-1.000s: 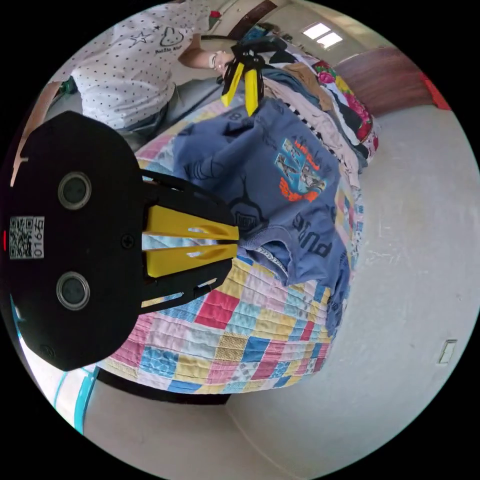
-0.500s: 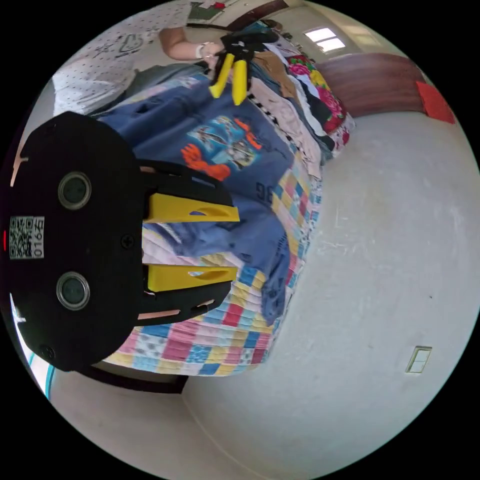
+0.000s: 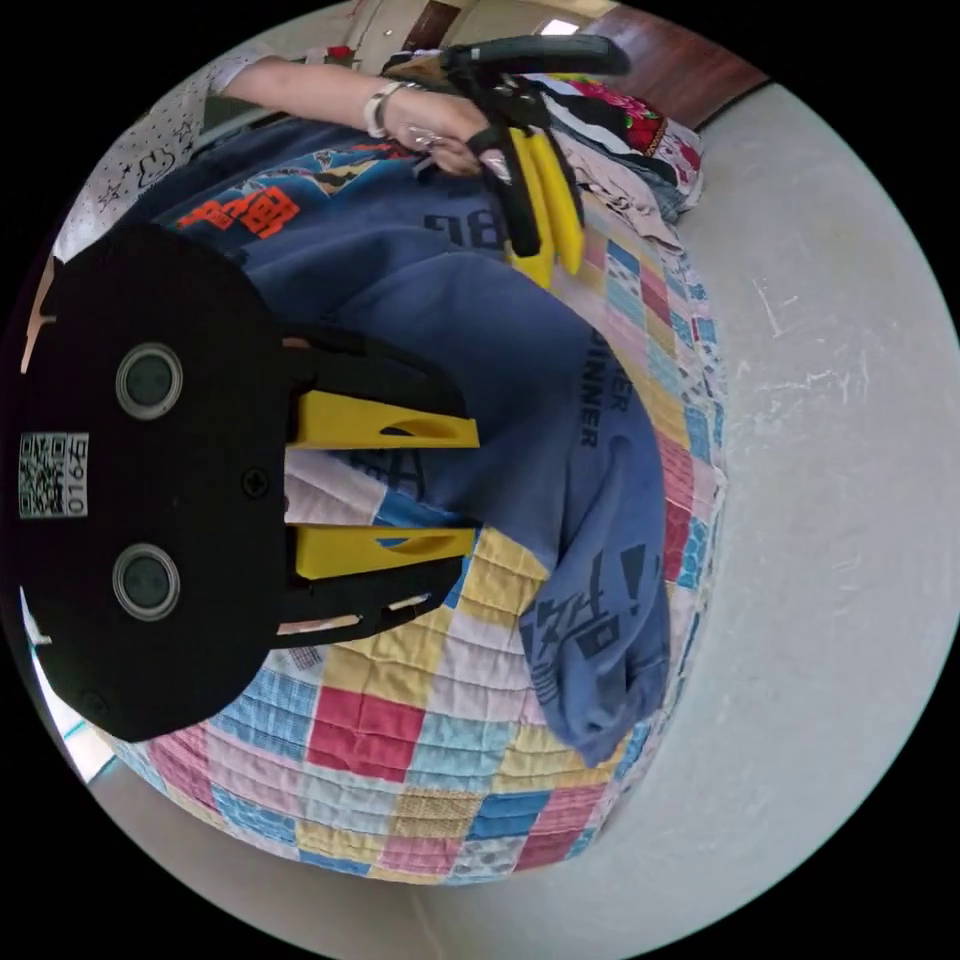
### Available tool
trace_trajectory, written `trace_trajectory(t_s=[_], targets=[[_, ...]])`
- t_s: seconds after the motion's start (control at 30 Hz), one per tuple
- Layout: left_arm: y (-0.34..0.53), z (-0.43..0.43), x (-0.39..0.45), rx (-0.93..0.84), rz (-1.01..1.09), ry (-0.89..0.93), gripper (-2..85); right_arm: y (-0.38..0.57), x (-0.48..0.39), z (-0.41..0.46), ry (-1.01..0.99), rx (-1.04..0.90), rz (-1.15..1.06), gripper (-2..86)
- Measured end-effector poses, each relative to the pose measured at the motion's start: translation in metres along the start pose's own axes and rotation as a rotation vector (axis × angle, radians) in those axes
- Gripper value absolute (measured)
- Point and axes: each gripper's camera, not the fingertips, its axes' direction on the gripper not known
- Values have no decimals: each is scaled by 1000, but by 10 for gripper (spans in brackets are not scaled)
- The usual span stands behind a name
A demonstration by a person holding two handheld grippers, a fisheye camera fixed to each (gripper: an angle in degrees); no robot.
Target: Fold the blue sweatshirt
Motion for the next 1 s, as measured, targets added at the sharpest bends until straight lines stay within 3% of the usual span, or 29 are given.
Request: trace_trajectory(t_s=[0.13, 0.37, 0.53, 0.6, 0.8, 1.0], targets=[[-17, 22, 3, -53, 77, 31, 17, -12, -1, -27, 77, 150, -64, 12], [-29, 10, -2, 166, 26, -22, -6, -53, -10, -39, 298, 310, -57, 1], [-23, 19, -9, 137, 31, -84, 26, -61, -26, 15, 460, 186, -92, 9], [-16, 9, -13, 120, 72, -112, 63, -59, -23, 22, 414, 106, -59, 24], [57, -61, -38, -21, 218, 41, 115, 4, -18, -47, 148, 84, -159, 107], [183, -121, -64, -27, 209, -89, 113, 99, 2, -62, -19, -104, -64, 112]])
